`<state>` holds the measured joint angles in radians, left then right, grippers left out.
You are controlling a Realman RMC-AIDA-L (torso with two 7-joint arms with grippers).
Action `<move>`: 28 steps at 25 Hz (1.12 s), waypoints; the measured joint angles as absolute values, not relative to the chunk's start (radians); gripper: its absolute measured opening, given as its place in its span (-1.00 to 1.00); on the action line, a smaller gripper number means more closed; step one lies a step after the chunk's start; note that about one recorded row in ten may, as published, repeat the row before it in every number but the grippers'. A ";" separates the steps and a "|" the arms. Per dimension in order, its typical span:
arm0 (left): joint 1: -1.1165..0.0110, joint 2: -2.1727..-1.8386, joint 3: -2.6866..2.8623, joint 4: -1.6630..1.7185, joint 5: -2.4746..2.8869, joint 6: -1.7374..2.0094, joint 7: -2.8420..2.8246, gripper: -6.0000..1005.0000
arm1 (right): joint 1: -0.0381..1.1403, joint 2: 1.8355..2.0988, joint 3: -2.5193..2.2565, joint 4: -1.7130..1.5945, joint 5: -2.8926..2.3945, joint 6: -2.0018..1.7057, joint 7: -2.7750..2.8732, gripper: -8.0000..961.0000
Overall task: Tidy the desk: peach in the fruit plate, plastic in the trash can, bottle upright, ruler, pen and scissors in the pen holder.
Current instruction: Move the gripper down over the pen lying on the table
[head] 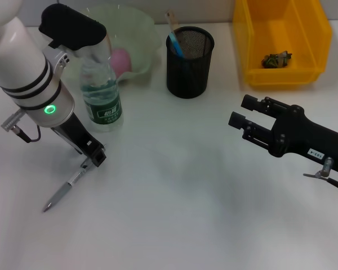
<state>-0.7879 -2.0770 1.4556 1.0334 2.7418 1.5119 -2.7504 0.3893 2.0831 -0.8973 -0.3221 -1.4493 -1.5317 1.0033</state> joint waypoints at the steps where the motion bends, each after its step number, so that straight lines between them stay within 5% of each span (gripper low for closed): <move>1: -0.792 -2.077 1.456 1.027 2.742 1.513 -2.750 -0.07 | 0.391 2.083 -0.897 -0.322 -1.449 -1.531 1.003 0.22; 28: -0.844 -2.079 1.456 0.940 2.750 1.498 -2.748 -0.07 | 0.397 2.082 -0.897 -0.322 -1.448 -1.520 0.995 0.22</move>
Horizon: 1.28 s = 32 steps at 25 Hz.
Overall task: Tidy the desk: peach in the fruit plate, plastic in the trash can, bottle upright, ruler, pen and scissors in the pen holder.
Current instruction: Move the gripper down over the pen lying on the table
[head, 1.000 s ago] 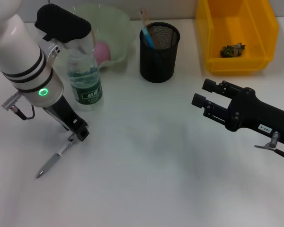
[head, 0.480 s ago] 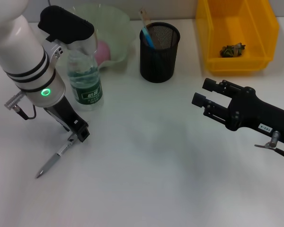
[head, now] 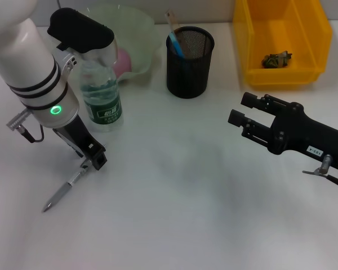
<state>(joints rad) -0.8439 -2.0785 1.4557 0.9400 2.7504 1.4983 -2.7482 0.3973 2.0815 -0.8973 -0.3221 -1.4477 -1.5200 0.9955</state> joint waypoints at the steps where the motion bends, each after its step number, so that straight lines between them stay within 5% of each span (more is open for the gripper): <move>1: -0.846 -2.078 1.456 0.937 2.750 1.497 -2.748 -0.07 | 0.397 2.081 -0.897 -0.322 -1.447 -1.520 0.995 0.22; 21: -0.858 -2.079 1.490 0.935 2.758 1.484 -2.745 -0.10 | 0.399 2.081 -0.896 -0.322 -1.444 -1.520 0.998 0.22; 32: -0.859 -2.080 1.495 0.930 2.752 1.488 -2.747 -0.29 | 0.402 2.081 -0.896 -0.322 -1.436 -1.520 0.998 0.22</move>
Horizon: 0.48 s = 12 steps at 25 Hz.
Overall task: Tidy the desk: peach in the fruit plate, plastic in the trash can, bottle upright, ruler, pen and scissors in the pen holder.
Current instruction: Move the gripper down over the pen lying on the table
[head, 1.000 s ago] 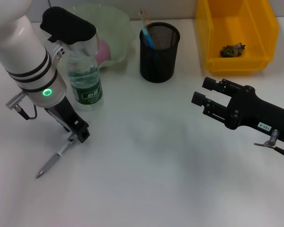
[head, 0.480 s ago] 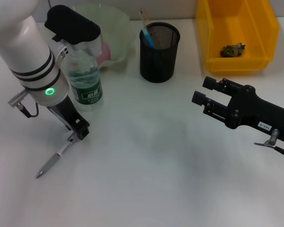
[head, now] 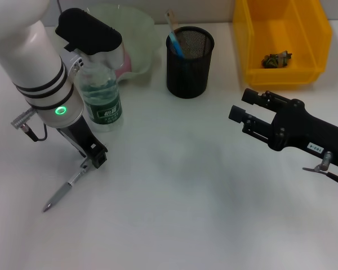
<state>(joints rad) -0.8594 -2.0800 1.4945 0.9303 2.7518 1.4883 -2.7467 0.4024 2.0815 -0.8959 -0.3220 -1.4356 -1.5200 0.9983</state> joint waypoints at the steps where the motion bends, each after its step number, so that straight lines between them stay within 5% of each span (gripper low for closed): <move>1: -0.860 -2.080 1.494 0.929 2.752 1.488 -2.747 -0.30 | 0.402 2.081 -0.896 -0.322 -1.436 -1.520 0.998 0.22; 12: -0.862 -2.080 1.495 0.924 2.751 1.484 -2.747 -0.44 | 0.408 2.081 -0.896 -0.322 -1.435 -1.519 0.997 0.22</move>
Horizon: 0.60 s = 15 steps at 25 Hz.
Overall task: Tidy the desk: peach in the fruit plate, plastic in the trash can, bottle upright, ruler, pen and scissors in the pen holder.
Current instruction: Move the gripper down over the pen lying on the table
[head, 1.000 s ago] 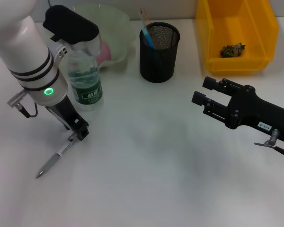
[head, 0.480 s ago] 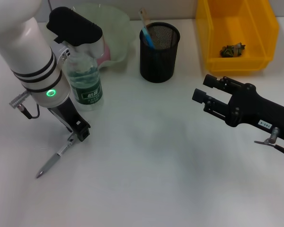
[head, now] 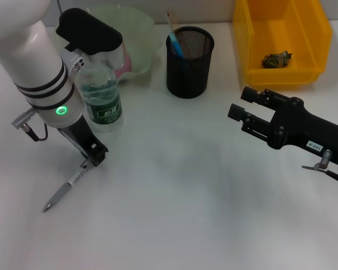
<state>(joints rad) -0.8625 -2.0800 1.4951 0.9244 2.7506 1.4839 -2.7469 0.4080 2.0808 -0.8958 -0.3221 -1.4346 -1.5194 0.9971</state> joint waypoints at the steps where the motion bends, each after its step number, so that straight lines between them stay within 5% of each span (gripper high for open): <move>1: -0.862 -2.080 1.495 0.924 2.751 1.484 -2.747 -0.46 | 0.408 2.081 -0.896 -0.322 -1.435 -1.519 0.997 0.22; 15: -0.873 -2.080 1.518 0.912 2.750 1.483 -2.740 -0.73 | 0.408 2.080 -0.887 -0.322 -1.434 -1.518 0.996 0.22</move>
